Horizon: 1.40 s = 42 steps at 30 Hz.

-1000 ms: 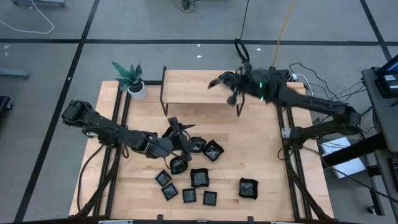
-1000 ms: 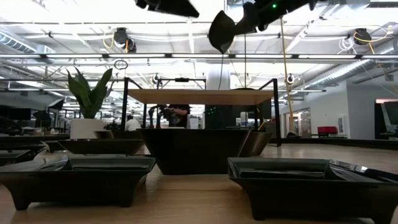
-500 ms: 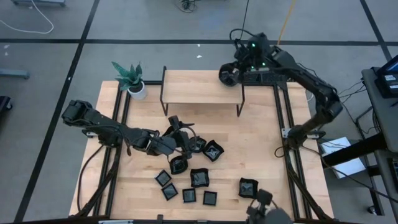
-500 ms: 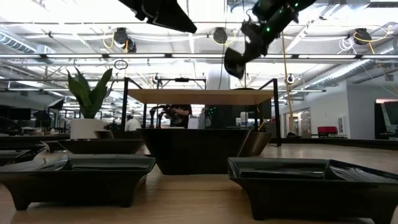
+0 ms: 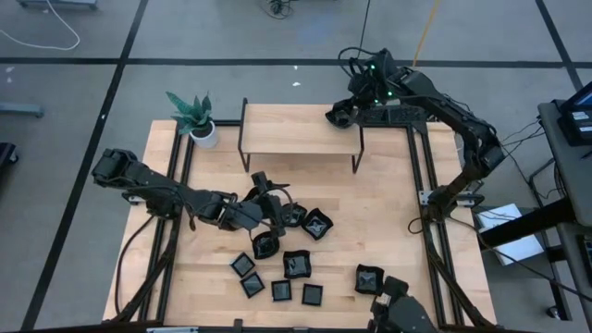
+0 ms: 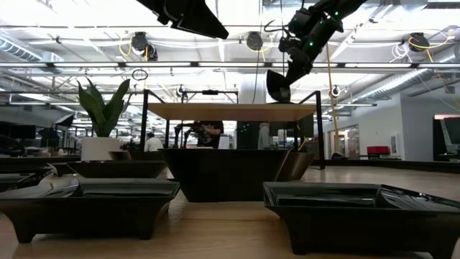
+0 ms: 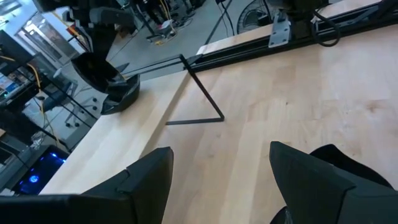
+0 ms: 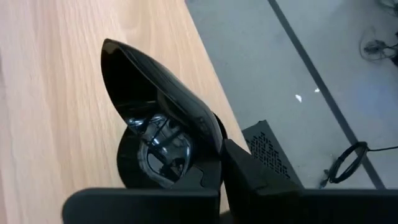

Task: Pick & Place Mini shaped plates
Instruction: Stack the black leaf-shaped plate on top of the other black leaf-shaped plates on the shelf

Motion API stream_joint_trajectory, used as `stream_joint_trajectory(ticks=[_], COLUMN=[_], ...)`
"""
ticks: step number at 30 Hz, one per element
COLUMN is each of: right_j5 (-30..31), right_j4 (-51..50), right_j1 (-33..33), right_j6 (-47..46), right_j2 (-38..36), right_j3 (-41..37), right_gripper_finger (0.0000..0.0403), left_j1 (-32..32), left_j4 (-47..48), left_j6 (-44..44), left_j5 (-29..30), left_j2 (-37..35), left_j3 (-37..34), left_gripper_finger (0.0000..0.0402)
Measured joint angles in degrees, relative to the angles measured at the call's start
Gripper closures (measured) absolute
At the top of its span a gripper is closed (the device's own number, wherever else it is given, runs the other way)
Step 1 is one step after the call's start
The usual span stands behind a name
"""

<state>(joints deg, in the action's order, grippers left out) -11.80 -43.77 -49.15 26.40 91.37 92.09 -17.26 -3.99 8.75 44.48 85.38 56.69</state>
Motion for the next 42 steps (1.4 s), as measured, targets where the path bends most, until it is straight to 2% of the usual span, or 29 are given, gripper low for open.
stream_joint_trajectory(ticks=[13, 26, 32, 42], right_j5=[-0.25, -0.45, -0.45, -0.24], right_j4=[-6.61, -6.5, -4.11, -1.24], right_j1=[-1.2, -0.61, -0.52, -0.52], right_j6=[2.49, 2.57, 3.02, 3.07], right_j2=[-2.63, -2.62, -2.54, -2.62], right_j3=[0.02, -0.09, -3.58, -3.87], right_gripper_finger=[0.0403, 0.0403, 0.0403, 0.0403], left_j1=[0.0, 0.0, 0.0, 0.0], left_j4=[-0.04, -0.04, -0.04, -0.04], left_j6=[-0.35, -0.39, -0.42, -0.16], left_j5=[-0.03, -0.03, -0.03, -0.03], left_j2=[0.0, 0.0, 0.0, 0.0], left_j3=[0.0, 0.0, 0.0, 0.0], left_gripper_finger=[0.0133, 0.0133, 0.0133, 0.0133])
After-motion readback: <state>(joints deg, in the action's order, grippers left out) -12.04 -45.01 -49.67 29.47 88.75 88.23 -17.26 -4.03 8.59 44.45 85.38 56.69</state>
